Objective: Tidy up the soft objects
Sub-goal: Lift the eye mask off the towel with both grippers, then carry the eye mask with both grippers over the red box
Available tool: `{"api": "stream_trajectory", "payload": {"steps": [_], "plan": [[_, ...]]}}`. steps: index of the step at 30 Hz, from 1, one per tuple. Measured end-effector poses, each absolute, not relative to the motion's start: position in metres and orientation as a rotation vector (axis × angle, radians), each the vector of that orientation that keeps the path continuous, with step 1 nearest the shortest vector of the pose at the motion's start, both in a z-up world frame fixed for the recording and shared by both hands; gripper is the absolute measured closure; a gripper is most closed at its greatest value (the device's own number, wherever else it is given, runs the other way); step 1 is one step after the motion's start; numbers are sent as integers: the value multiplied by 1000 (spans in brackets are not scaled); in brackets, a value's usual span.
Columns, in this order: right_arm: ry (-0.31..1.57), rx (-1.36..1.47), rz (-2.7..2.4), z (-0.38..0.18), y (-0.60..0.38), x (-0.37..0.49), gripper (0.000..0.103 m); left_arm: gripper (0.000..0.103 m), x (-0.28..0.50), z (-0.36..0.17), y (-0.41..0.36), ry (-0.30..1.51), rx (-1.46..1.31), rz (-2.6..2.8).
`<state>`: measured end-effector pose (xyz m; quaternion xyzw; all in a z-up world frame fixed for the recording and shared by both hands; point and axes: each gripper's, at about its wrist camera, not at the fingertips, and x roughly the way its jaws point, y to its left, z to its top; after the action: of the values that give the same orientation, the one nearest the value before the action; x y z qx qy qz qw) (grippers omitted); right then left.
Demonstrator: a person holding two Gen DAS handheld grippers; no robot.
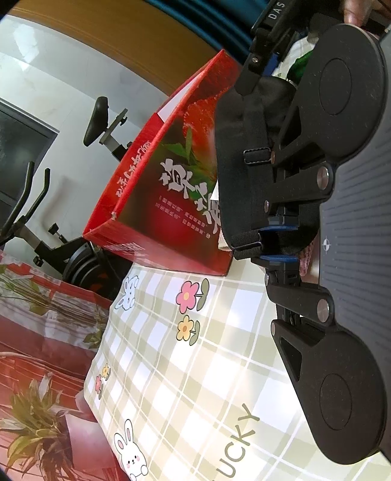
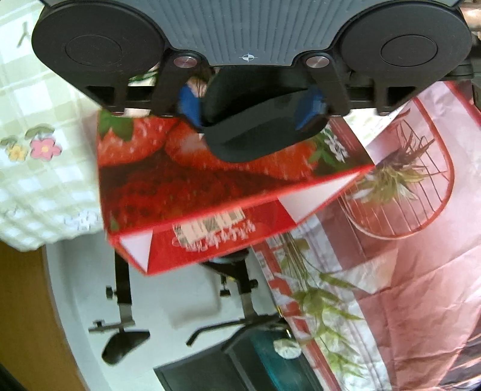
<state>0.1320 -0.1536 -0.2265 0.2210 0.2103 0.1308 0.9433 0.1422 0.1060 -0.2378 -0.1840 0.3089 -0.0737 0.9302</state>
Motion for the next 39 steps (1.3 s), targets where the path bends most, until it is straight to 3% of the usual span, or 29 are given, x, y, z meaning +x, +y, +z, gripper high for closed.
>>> {"api": "stream_trajectory", "payload": {"steps": [1, 3, 7, 23, 32, 39], "plan": [[419, 442, 262, -223, -156, 129, 60, 87, 141, -236, 106, 628, -377, -153], [402, 434, 254, -216, -160, 123, 66, 87, 139, -233, 106, 614, -376, -160], [376, 415, 247, -203, -168, 110, 94, 88, 133, -221, 103, 571, -364, -191], [246, 277, 299, -130, -167, 93, 96, 92, 116, -135, 85, 340, -234, -247], [154, 177, 260, -88, -168, 153, 96, 92, 180, -82, 52, 225, -122, -240], [184, 119, 184, -93, -166, 216, 96, 92, 248, -79, 34, 274, -54, -195]]}}
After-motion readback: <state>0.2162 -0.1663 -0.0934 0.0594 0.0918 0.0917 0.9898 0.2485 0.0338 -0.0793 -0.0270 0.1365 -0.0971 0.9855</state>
